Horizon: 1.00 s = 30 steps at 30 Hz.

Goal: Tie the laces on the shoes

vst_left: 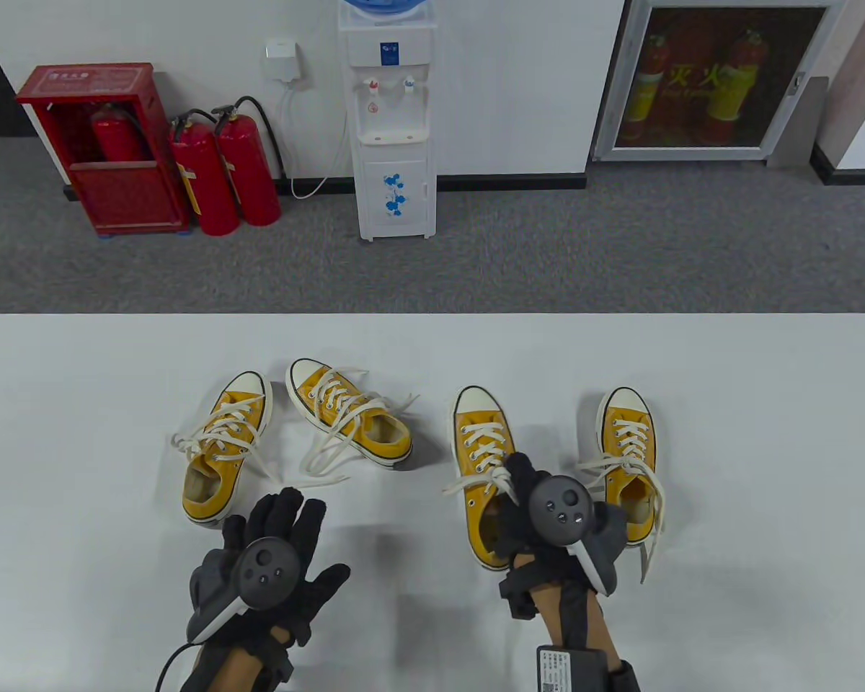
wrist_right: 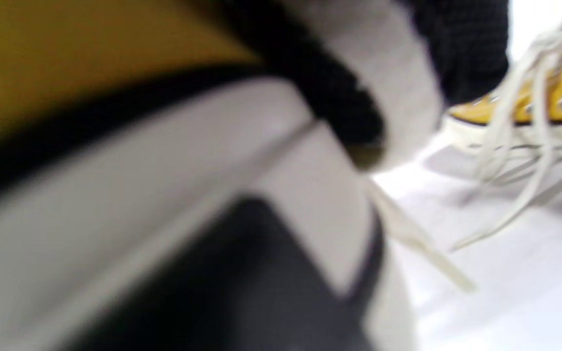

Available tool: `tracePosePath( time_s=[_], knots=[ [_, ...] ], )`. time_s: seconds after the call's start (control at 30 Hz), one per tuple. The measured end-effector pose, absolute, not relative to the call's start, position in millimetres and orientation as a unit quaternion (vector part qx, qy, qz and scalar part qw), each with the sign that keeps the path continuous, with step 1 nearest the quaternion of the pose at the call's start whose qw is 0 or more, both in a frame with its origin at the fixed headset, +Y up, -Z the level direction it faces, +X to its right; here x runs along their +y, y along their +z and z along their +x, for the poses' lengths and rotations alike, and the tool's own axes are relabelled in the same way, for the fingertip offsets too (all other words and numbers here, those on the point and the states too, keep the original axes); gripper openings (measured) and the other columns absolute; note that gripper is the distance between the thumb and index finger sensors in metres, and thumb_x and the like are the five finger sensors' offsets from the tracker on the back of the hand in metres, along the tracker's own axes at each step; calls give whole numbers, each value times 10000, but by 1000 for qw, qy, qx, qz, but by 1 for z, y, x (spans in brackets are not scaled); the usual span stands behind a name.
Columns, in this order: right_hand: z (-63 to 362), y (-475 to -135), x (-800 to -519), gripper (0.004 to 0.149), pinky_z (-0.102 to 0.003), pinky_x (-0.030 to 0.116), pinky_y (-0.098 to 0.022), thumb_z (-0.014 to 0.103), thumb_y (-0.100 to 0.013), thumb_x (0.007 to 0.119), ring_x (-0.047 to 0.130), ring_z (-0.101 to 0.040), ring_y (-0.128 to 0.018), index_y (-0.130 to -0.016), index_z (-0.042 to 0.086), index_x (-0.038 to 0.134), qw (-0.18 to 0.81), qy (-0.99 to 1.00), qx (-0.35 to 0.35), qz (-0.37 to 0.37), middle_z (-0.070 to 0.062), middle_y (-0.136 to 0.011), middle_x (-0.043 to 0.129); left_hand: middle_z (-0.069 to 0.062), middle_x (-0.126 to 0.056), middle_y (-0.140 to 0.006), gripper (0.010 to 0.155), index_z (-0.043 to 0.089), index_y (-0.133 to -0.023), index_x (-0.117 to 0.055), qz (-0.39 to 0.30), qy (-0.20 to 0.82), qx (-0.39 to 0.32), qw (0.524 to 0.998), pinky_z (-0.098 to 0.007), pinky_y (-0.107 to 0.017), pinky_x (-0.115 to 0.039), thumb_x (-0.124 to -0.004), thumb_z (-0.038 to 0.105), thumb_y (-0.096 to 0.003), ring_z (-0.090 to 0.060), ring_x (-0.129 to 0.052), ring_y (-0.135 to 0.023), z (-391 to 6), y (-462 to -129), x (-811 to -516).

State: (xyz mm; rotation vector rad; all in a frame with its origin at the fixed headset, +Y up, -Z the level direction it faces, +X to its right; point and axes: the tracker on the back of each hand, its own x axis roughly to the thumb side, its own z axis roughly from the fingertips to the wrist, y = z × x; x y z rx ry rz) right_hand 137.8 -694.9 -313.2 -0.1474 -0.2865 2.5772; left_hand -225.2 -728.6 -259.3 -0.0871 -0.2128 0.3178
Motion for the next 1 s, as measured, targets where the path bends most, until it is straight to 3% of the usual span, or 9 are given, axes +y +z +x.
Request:
tracePosePath(
  time_s=[0.33, 1.0],
  knots=[
    [186, -338, -720, 532, -439, 845, -402, 280, -475, 793, 1017, -176, -299, -979, 132, 711, 194, 968, -115, -112, -69, -745, 890, -103, -155, -1252, 905, 288, -1161, -289, -51, 153, -100, 982, -793, -713, -124, -637, 717, -444, -483, -198, -1164, -225, -260, -730],
    [189, -342, -745, 540, -423, 852, -418, 315, -462, 818, 1053, -169, -338, -969, 148, 737, 171, 976, -79, -106, -61, -759, 902, -106, -163, -1252, 897, 287, -1160, -300, -63, 152, -92, 982, -793, -713, -128, -640, 711, -447, -483, -206, -1162, -225, -261, -733]
  ],
)
